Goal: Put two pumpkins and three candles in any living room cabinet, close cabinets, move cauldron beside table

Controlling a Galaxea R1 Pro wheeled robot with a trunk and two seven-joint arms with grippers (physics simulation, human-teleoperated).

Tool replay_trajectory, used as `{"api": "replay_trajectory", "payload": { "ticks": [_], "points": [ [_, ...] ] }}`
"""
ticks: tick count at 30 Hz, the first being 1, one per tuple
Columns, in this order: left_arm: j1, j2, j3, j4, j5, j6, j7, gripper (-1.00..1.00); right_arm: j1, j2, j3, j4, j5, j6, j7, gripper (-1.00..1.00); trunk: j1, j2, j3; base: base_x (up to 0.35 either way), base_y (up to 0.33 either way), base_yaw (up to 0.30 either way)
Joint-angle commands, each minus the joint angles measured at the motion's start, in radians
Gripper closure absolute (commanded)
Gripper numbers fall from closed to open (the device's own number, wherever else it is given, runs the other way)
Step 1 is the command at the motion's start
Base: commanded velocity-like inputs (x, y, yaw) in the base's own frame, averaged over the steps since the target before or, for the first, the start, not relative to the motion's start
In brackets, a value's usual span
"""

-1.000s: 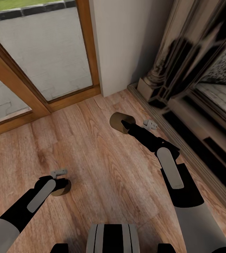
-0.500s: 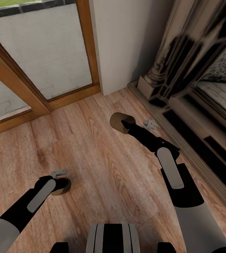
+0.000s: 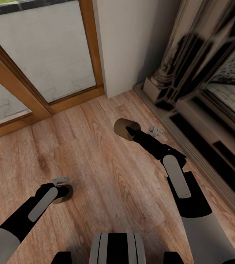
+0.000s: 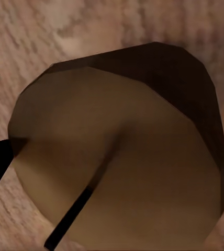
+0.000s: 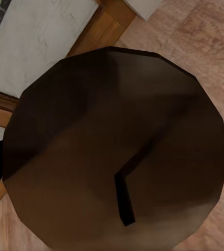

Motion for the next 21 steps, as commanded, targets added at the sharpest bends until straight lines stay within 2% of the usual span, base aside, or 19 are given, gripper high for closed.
{"api": "replay_trajectory", "payload": {
  "ticks": [1, 5, 6, 21],
  "points": [
    [0.000, 0.001, -0.004, -0.002, 0.042, -0.018, -0.015, -1.00, 0.000, 0.000, 0.000, -0.001, -0.011, 0.002, -0.010, 1.00, 0.000, 0.000, -0.001, 0.000, 0.000, 0.000],
    [0.000, 0.003, -0.004, -0.002, 0.042, -0.018, -0.016, -1.00, 0.002, 0.000, 0.000, -0.001, -0.011, 0.002, -0.010, 1.00, 0.000, 0.000, -0.001, 0.000, 0.000, 0.000],
    [0.000, 0.003, -0.004, -0.002, 0.042, -0.018, -0.016, 1.00, 0.004, 0.000, 0.000, -0.001, -0.011, 0.002, -0.010, 1.00, 0.000, 0.000, -0.001, 0.000, 0.000, 0.000],
    [0.000, 0.004, -0.003, -0.003, 0.042, -0.017, -0.017, 1.00, 0.013, -0.001, -0.001, -0.001, -0.011, 0.002, -0.010, 1.00, 0.000, 0.000, -0.001, 0.000, 0.000, 0.000]
  ]
}}
